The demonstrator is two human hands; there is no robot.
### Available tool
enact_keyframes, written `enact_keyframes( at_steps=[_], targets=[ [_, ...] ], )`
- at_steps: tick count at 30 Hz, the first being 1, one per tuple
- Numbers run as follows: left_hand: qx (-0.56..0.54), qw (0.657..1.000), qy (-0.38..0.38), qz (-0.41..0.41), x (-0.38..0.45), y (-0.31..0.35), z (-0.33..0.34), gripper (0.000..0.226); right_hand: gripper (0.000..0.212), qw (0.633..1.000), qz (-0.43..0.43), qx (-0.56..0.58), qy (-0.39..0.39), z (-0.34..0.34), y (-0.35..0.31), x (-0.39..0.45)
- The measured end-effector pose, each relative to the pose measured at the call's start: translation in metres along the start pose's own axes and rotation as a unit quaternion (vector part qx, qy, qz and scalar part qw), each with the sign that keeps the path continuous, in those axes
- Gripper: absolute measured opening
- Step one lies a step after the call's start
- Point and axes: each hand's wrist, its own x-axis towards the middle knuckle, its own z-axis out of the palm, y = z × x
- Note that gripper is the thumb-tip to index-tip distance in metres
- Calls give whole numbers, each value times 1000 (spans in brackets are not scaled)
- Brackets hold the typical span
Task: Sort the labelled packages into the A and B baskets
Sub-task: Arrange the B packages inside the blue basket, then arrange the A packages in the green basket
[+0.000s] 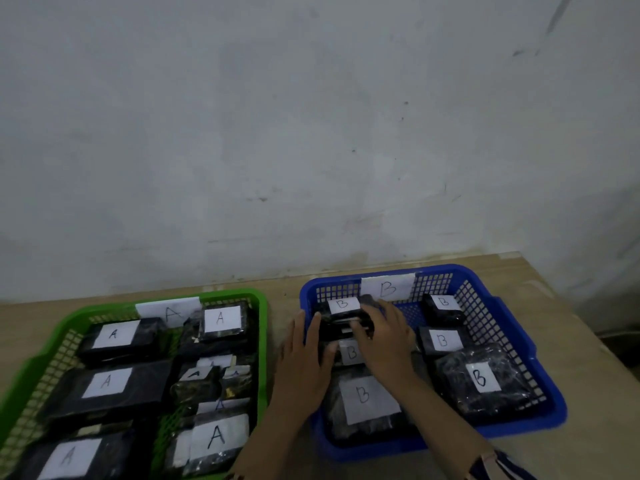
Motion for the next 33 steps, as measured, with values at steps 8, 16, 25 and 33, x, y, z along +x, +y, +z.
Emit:
enact_keyframes(
  at_steps=[8, 16, 25, 33],
  targets=[
    [-70, 986, 148, 25, -44, -24, -46, 64, 65, 996, -83, 22, 20, 29, -42, -46],
    [-27, 982, 187, -20, -80, -106, -91, 36, 85, 991, -128, 27, -37, 67, -104, -80],
    [55, 979, 183, -70, -105, -210, -135, 41, 53, 988, -131, -4, -83, 99, -155, -98],
    [95, 984, 138, -61, -114, -249, -137, 43, 27, 984, -89, 149, 38, 114, -157, -106]
  ],
)
